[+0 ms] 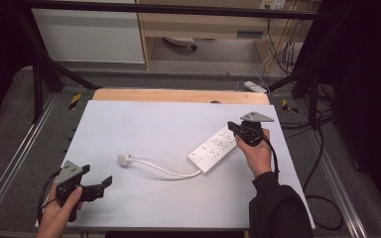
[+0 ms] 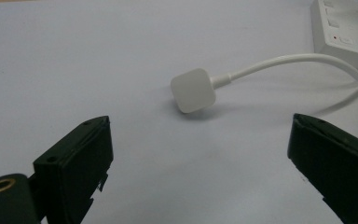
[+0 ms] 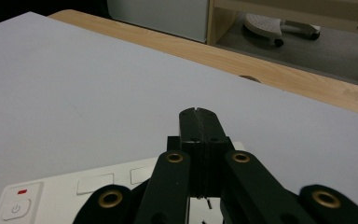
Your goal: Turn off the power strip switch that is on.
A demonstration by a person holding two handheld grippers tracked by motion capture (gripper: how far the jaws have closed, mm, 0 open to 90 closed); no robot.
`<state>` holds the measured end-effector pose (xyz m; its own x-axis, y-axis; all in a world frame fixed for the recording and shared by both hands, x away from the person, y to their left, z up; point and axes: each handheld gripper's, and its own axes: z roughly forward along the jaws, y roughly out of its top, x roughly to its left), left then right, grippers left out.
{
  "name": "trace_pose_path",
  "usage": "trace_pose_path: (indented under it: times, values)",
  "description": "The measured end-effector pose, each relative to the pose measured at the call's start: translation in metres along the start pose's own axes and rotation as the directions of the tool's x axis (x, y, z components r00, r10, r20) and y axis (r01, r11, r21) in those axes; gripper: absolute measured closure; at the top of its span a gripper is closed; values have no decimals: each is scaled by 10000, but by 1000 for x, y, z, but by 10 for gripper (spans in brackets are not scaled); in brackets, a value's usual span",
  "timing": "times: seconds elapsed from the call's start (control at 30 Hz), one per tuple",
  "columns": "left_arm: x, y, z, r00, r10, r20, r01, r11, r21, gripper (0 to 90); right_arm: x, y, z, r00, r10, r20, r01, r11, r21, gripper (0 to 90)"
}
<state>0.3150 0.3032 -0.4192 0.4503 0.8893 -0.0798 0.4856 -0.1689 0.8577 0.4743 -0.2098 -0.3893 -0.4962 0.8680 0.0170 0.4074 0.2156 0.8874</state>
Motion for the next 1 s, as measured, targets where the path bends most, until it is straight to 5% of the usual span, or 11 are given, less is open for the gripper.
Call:
trace_pose_path:
  times: [1.0]
  values:
    - [0,0,0,10000,32,12,-32,10000,29,66,2,-5,25,9998,172,-99,-163,9965,817,900]
